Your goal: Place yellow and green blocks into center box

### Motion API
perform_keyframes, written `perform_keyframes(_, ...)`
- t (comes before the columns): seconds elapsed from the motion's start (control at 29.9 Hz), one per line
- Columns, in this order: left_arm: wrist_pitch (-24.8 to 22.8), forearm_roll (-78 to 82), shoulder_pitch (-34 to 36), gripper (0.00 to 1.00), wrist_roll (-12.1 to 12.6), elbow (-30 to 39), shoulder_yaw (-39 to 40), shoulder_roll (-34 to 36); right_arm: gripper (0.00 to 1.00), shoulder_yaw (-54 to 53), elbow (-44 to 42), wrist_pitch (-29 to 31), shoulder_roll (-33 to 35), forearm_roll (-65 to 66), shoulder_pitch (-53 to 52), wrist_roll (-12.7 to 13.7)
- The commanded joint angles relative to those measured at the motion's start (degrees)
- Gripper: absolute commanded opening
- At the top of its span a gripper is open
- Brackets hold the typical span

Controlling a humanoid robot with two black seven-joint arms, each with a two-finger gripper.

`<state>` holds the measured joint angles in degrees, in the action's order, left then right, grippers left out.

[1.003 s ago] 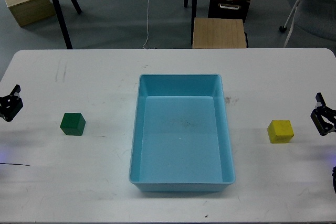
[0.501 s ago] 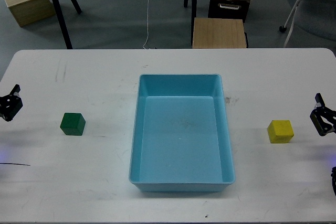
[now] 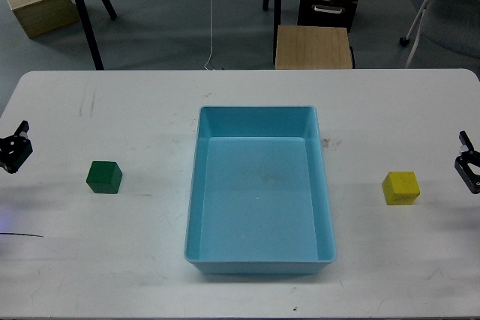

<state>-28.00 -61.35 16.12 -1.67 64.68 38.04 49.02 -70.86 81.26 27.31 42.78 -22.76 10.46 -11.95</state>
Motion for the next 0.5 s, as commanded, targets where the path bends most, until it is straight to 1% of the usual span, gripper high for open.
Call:
perform_keyframes(0.0, 0.0, 0.0, 0.0, 1.0, 0.0, 0.0, -0.1, 0.0, 0.99, 1.9, -0.2, -1.4, 14.0, 4.0, 0.6, 0.0)
perform_keyframes(0.1, 0.0, 0.1, 0.0, 1.0, 0.0, 0.0, -0.2, 0.0, 0.99, 2.2, -2.2, -0.9, 22.9, 4.3, 0.9, -0.4)
perform_keyframes(0.17, 0.0, 0.1, 0.0, 1.0, 0.0, 0.0, -0.2, 0.0, 0.99, 2.1, -4.8, -0.9, 27.0, 4.3, 0.8, -0.4)
perform_keyframes(0.27, 0.0, 0.0, 0.0, 1.0, 0.0, 0.0, -0.2, 0.0, 0.99, 2.0, -6.0, -1.0, 31.3, 4.7, 0.7, -0.5)
perform_keyframes(0.37, 0.0, 0.0, -0.1, 1.0, 0.0, 0.0, -0.2, 0.5, 0.99, 2.0, -5.7, -3.3, 36.7, 8.1, 0.3, -0.8)
perform_keyframes(0.43, 0.0, 0.0, -0.2, 1.0, 0.0, 0.0, -0.2, 1.4, 0.99, 1.7, -5.8, -6.4, 40.1, 10.5, -0.2, -1.2)
perform_keyframes(0.47, 0.0, 0.0, -0.2, 1.0, 0.0, 0.0, -0.2, 1.7, 0.99, 1.6, -6.0, -7.0, 41.4, 11.0, -0.4, -1.4)
